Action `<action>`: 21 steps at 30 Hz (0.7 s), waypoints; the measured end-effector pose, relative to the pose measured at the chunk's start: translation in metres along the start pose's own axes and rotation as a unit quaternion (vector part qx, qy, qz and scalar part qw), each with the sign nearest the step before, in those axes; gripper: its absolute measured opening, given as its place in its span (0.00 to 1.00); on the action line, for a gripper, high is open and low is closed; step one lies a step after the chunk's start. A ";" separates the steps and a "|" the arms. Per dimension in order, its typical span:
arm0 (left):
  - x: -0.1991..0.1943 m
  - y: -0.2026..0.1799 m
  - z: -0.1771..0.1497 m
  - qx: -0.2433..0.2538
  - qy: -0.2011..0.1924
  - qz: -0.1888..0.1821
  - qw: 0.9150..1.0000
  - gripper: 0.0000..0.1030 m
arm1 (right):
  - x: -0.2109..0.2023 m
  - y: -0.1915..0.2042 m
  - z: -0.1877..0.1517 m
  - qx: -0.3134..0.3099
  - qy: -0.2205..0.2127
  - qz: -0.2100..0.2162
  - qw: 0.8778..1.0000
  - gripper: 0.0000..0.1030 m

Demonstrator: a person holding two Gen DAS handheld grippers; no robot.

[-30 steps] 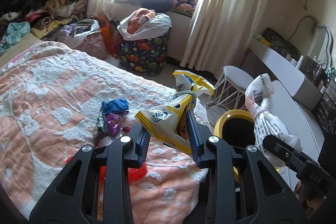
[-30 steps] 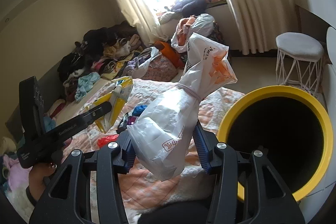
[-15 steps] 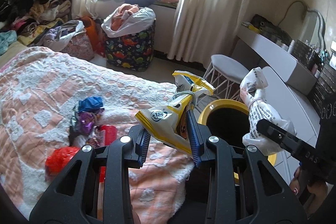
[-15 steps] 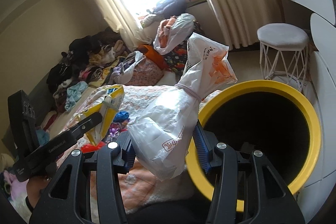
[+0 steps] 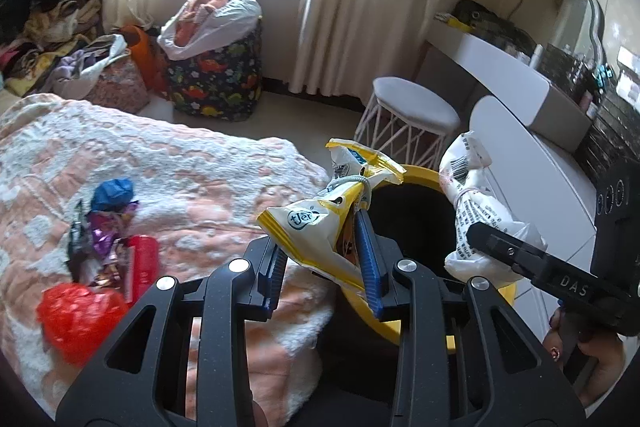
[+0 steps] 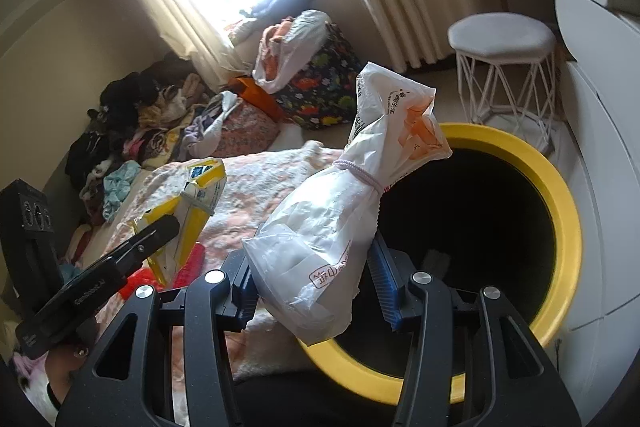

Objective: Collect trash
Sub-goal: 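Carry the yellow snack bag and white plastic bag over the bin, then open both tools to drop the bags into the bin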

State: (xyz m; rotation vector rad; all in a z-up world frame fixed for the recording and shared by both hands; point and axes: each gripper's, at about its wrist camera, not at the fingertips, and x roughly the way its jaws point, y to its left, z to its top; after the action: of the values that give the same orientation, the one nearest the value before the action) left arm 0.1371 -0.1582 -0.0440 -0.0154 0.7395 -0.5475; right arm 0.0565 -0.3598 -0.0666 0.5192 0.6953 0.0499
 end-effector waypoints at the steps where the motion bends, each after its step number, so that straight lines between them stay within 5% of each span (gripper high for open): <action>1: 0.003 -0.002 0.000 0.002 0.002 -0.002 1.000 0.25 | 0.001 -0.003 0.000 0.003 0.002 -0.002 1.000 0.45; 13: 0.051 -0.036 -0.002 0.021 0.040 -0.033 0.998 0.19 | 0.007 -0.040 -0.003 0.045 0.021 -0.024 0.998 0.45; 18: 0.065 -0.047 0.003 0.028 0.048 -0.047 0.997 0.20 | 0.009 -0.050 -0.003 0.063 0.023 -0.033 0.997 0.53; 21: 0.064 -0.047 0.007 0.018 0.039 -0.049 0.998 0.52 | 0.010 -0.056 -0.004 0.079 0.023 -0.041 0.996 0.62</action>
State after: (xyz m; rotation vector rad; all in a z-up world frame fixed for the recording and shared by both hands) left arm 0.1580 -0.2299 -0.0701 0.0034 0.8079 -0.6577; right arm 0.0550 -0.4049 -0.1018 0.6424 0.7687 -0.0701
